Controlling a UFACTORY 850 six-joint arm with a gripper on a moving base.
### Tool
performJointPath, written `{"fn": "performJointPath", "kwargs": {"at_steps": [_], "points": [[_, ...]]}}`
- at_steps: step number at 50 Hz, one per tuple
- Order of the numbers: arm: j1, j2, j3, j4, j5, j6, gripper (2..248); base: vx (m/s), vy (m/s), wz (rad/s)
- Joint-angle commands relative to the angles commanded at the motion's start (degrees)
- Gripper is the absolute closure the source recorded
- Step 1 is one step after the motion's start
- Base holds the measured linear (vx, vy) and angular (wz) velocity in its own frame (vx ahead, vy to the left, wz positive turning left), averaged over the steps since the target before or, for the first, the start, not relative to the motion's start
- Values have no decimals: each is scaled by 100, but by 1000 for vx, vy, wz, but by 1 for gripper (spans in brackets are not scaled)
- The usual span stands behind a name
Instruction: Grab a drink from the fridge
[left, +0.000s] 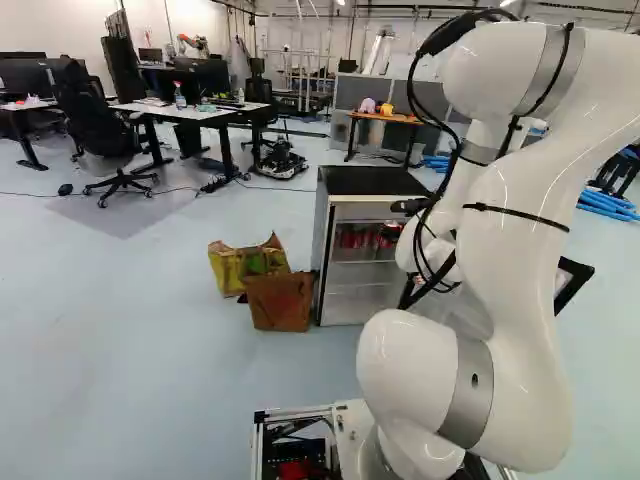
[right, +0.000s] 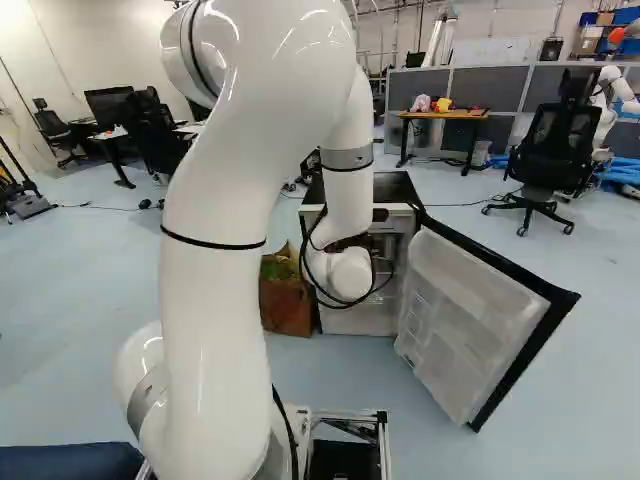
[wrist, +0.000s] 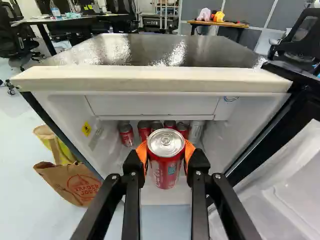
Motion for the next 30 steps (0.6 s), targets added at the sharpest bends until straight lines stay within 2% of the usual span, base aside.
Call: {"fn": "performJointPath", "kwargs": {"at_steps": [30], "points": [[145, 613, 255, 401, -13, 0, 156, 0, 0, 0]]}}
